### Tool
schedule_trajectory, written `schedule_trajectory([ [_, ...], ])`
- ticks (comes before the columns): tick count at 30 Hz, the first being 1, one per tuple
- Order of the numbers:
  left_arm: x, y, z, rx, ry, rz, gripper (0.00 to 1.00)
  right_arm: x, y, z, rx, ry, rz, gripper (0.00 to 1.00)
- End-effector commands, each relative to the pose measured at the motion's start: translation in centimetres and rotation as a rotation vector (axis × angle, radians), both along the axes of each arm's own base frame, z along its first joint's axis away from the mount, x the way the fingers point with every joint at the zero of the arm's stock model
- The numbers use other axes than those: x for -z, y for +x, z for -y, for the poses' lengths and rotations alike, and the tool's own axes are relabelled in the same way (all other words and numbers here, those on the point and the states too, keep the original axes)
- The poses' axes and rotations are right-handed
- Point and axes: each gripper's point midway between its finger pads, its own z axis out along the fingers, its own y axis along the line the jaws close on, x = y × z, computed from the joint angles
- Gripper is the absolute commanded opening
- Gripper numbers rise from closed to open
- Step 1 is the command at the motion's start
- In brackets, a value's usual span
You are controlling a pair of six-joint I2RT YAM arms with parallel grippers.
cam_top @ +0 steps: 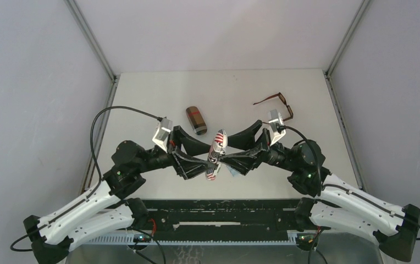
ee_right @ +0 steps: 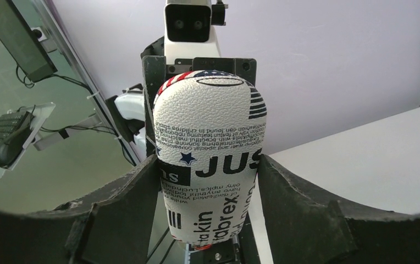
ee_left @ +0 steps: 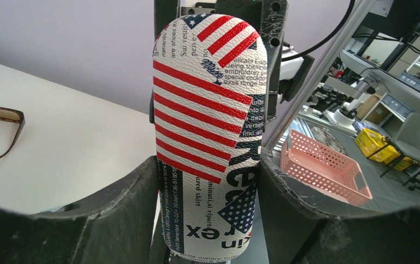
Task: Organize the sunglasses
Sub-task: Open the sunglasses case.
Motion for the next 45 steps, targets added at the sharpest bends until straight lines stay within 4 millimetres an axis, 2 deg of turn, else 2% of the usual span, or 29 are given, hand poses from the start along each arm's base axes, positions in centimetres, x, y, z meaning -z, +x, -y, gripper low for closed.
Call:
schedule_trajectory([
  [1, -2.8, -0.8, -0.4, 0.019, -0.078, 0.051, 0.00, -2.6, -1.1, 0.5, -0.025, 0.055, 0.053, 0.59],
  [5, -3.0, -0.7, -0.5, 0.009, -0.086, 0.050, 0.00, -2.2, -1.2, 0.4, -0.032, 0.038, 0.048, 0.53],
  [9, -3.0, -0.5, -0.6, -0.005, -0.090, 0.045, 0.00, -1.9, -1.2, 0.4, -0.032, 0.028, 0.047, 0.41],
  [12, -2.7, 0.7, -0.8, -0.073, -0.070, 0.035, 0.00, -1.6, -0.6, 0.5, 0.005, 0.015, 0.036, 0.31],
  [16, -1.0, 3.7, -1.7, -0.255, 0.018, -0.015, 0.00, -0.9, 1.4, 0.8, 0.119, -0.032, -0.012, 0.21],
  [19, -0.3, 5.7, -2.6, -0.378, 0.067, -0.030, 0.00, -0.2, 3.9, 1.5, 0.262, -0.090, -0.072, 0.13],
  [23, 0.0, 8.0, -3.7, -0.518, 0.126, -0.031, 0.00, 1.3, 7.2, 2.9, 0.463, -0.161, -0.176, 0.11],
  [27, 0.5, 10.0, -4.7, -0.638, 0.191, -0.036, 0.00, 2.9, 9.2, 3.8, 0.583, -0.226, -0.243, 0.19],
  [31, 1.6, 11.6, -5.3, -0.722, 0.277, -0.034, 0.00, 3.3, 10.1, 4.4, 0.650, -0.256, -0.261, 0.35],
  [35, 2.5, 12.1, -5.7, -0.754, 0.332, -0.031, 0.00, 3.0, 9.8, 4.3, 0.630, -0.254, -0.246, 0.56],
  [39, 2.8, 12.0, -5.7, -0.749, 0.346, -0.030, 0.00, 3.1, 9.4, 4.4, 0.616, -0.259, -0.229, 0.71],
  [42, 3.2, 11.9, -5.8, -0.745, 0.367, -0.027, 0.00, 3.5, 9.3, 5.3, 0.640, -0.268, -0.226, 0.78],
  [45, 4.5, 12.2, -6.2, -0.762, 0.422, -0.029, 0.00, 4.0, 9.2, 7.0, 0.689, -0.265, -0.222, 0.79],
])
